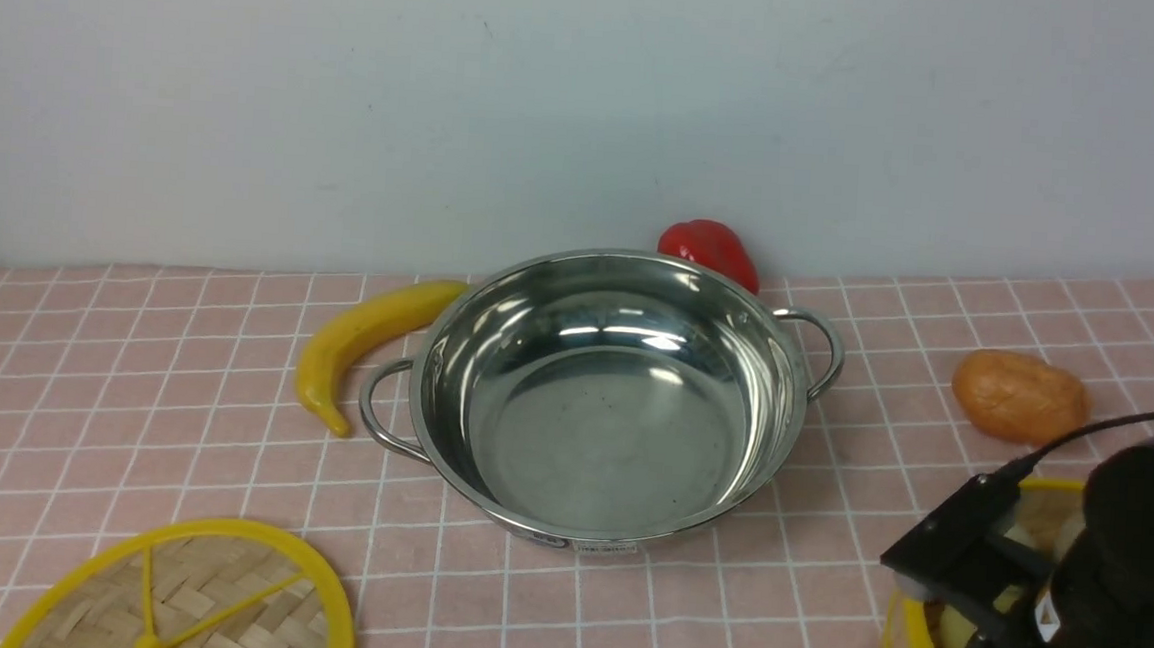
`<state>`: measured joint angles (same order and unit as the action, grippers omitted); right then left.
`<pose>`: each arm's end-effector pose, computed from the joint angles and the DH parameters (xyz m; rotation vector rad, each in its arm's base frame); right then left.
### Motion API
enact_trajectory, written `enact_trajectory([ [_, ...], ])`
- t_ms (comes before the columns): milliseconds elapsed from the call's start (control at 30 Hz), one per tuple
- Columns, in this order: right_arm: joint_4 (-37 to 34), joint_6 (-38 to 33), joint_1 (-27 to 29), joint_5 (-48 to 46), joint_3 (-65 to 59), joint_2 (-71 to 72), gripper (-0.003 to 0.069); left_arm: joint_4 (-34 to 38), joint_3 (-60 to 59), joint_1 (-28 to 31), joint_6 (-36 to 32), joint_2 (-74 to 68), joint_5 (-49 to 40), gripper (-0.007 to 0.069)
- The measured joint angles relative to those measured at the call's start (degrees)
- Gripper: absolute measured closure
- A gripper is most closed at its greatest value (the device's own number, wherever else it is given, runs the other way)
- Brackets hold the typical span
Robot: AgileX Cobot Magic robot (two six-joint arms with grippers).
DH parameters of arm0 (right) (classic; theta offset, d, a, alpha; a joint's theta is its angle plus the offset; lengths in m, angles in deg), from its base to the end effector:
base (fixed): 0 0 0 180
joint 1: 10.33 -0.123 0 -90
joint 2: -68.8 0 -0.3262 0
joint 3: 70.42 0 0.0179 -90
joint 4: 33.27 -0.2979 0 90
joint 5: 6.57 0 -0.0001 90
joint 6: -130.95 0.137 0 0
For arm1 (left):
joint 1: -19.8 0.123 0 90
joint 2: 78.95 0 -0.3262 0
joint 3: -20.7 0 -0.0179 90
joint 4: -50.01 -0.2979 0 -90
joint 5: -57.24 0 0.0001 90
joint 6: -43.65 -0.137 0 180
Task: Place the steamer in the pot on the pink tablecloth, and put the lid on the steamer.
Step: 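Reach for and grasp the rim of the bamboo steamer holding the buns with the right gripper, then place the bamboo steamer basket of food into the steel pot with the right gripper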
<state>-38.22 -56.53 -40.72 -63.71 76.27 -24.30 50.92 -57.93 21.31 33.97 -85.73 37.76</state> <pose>0.2190 0.1399 0.1499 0.9232 -2.9232 -0.0880 0.1039 0.0020 0.1679 0.1206 1.8284 0.1220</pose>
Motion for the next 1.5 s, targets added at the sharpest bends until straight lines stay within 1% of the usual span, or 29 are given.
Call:
enact_trajectory([
  [133,1.5,0.0,0.0,-8.8,1.9,5.9,0.0601,0.0,0.0,0.0,0.0,0.0,0.0,0.0382],
  [167,1.7,0.0,0.0,-9.2,2.1,6.2,0.0601,0.0,0.0,0.0,0.0,0.0,0.0,0.0382],
  [233,3.2,-0.1,0.0,-12.9,4.0,10.0,0.0601,0.0,0.0,0.0,0.0,0.0,0.0,0.0382],
  [367,3.6,-1.9,-0.3,-14.2,7.7,13.4,0.0601,0.0,0.0,0.0,0.0,0.0,0.0,0.0382],
  [500,4.0,-6.3,-2.6,-14.7,14.2,13.3,0.0601,0.0,0.0,0.0,0.0,0.0,0.0,0.0382],
  [533,4.0,-8.3,-4.5,-15.0,17.7,11.5,0.0601,0.0,0.0,0.0,0.0,0.0,0.0,0.0382],
  [667,4.6,-12.7,-8.2,-15.3,27.5,4.7,0.0601,0.0,0.0,0.0,0.0,0.0,0.0,0.0382],
  [733,5.6,-15.7,-10.2,-15.3,34.1,-1.3,0.0601,0.0,0.0,0.0,0.0,0.0,0.0,0.0382],
  [767,5.6,-15.9,-10.4,-15.3,34.7,-1.9,0.0601,0.0,0.0,0.0,0.0,0.0,0.0,0.0382],
  [833,6.7,-18.3,-12.4,-15.2,42.1,-9.2,0.0601,0.0,0.0,0.0,0.0,0.0,0.0,0.0382],
  [867,6.7,-18.5,-12.5,-15.2,42.1,-9.7,0.0601,0.0,0.0,0.0,0.0,0.0,0.0,0.0382],
  [900,7.0,-20.4,-13.6,-15.2,47.4,-14.5,0.0601,0.0,0.0,0.0,0.0,0.0,0.0,0.0382],
  [933,7.0,-20.6,-13.7,-15.2,47.4,-15.0,0.0601,0.0,0.0,0.0,0.0,0.0,0.0,0.0382],
  [1033,7.7,-23.3,-15.6,-15.0,56.2,-23.9,0.0601,0.0,0.0,0.0,0.0,0.0,0.0,0.0382],
  [1233,10.5,-24.4,-16.2,-14.9,62.7,-32.4,0.0601,0.0,0.0,0.0,0.0,0.0,0.0,0.0382],
  [1300,12.8,-24.3,-16.2,-14.8,64.5,-35.7,0.0601,0.0,0.0,0.0,0.0,0.0,0.0,0.0382],
  [1400,13.4,-23.8,-16.2,-14.8,64.8,-38.0,0.0601,0.0,0.0,0.0,0.0,0.0,0.0,0.0382],
  [1500,12.5,-23.4,-16.2,-15.0,64.9,-39.2,0.0601,0.0,0.0,0.0,0.0,0.0,0.0,0.0382],
])
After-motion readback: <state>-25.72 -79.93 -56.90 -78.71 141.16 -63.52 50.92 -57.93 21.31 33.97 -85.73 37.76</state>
